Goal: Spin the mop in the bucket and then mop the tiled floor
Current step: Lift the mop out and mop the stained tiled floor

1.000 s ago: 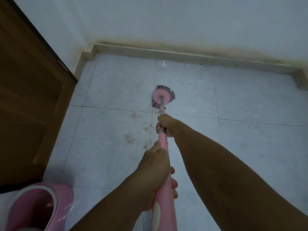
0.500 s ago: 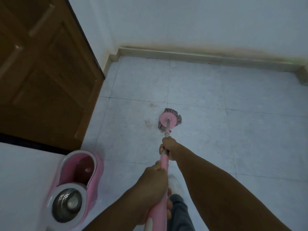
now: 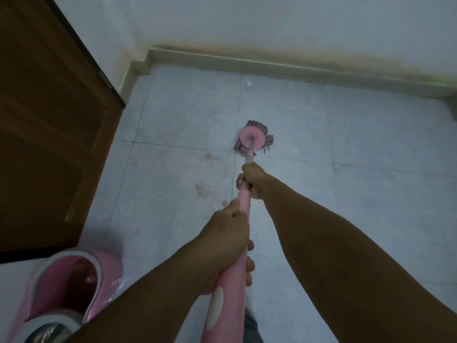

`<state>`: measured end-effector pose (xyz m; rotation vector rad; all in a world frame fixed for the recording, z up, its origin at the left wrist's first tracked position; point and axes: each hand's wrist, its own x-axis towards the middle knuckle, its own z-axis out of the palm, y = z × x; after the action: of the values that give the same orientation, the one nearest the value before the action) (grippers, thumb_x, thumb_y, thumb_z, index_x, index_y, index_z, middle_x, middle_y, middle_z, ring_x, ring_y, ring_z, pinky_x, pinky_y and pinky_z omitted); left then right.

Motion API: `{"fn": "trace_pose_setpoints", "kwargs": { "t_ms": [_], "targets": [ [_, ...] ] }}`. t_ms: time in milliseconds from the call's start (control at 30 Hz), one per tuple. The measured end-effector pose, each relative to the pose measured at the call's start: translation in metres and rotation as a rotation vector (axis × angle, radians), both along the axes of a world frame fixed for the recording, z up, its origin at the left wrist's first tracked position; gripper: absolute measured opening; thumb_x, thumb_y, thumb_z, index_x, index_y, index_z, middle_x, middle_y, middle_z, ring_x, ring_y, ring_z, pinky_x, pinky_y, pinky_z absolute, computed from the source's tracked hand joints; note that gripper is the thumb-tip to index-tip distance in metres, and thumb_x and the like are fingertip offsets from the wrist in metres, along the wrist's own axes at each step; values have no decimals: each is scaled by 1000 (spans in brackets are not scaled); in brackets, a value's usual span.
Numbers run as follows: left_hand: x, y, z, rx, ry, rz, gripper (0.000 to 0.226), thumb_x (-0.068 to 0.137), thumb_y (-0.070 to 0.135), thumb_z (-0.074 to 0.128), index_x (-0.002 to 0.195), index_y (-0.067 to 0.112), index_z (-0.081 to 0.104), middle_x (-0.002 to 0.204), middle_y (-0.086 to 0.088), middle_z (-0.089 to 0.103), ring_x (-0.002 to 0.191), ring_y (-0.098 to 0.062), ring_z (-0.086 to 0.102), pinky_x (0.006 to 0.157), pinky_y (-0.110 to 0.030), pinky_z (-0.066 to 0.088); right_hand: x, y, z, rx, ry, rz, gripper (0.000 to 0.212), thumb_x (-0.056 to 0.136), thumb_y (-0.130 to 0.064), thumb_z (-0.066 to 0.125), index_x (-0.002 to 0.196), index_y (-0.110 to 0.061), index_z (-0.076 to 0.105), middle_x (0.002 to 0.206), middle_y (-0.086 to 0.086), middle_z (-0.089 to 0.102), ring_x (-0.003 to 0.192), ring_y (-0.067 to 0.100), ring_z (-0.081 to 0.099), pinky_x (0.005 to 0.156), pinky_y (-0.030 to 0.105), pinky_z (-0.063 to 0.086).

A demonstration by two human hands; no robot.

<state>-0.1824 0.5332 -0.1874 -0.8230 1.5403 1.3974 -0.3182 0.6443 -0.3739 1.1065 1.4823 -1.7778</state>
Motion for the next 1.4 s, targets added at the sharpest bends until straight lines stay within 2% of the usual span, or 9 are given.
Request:
{"fn": "trace_pose_setpoints", "kwargs": {
  "t_ms": [167,300,600,800,900,1033,1167,1300,1400],
  "targets": [
    [-93,11,-37,-3,68,59,41,101,49,38,139,32,41,84,-13,59,46,-20,54,43,-28,48,-101,5,-25,23,29,27,40,103,-10,27,142,-16,36,63,4,37,49,11,35,34,13,36],
    [-129,13,-58,-19,86,63,40,103,46,36,141,38,37,89,-14,61,51,-21,55,45,-29,48,-145,2,-37,17,22,58,42,102,-8,28,142,-22,34,63,4,39,48,10,37,35,14,38],
    [-134,0,-44,-26,67,86,39,102,48,35,139,37,38,89,-12,60,53,-19,56,45,-28,49,-154,-14,-28,43,2,131,40,101,-8,29,139,-17,36,63,4,41,47,9,38,36,14,38],
    [-69,-18,-2,-11,18,84,38,102,45,36,136,29,40,89,-12,59,55,-19,56,46,-28,48,-83,-42,10,66,-37,240,16,101,-8,29,109,-8,43,62,6,42,47,11,39,40,18,35],
    [-18,-43,25,-18,-17,90,38,101,48,39,129,24,45,87,-12,59,51,-18,56,43,-25,48,-22,-68,32,49,-39,256,23,102,-6,27,83,-8,41,61,6,37,48,12,35,32,10,32],
    [84,-86,56,-89,-76,54,46,99,51,41,127,15,51,86,-11,60,56,-18,57,45,-26,49,87,-117,51,37,-49,290,22,100,-8,28,83,-16,38,58,6,37,38,12,36,35,10,30],
    [194,-123,84,-99,-157,63,44,99,51,43,120,14,52,84,-11,59,54,-18,57,43,-24,50,208,-161,67,-22,-106,277,12,98,-7,29,94,-16,37,59,6,37,45,12,35,38,14,29],
    [272,-145,98,-97,-173,20,41,98,53,42,117,18,49,88,-11,60,58,-19,58,46,-27,51,294,-177,82,-35,-124,317,27,99,-7,32,73,-11,35,65,6,36,50,14,36,41,23,33],
    [296,-150,96,-84,-147,8,39,98,52,43,120,20,48,89,-12,60,58,-20,58,47,-29,52,319,-174,85,16,-68,321,23,95,-3,37,73,-12,37,70,7,37,55,15,40,50,26,39]
  ]
}}
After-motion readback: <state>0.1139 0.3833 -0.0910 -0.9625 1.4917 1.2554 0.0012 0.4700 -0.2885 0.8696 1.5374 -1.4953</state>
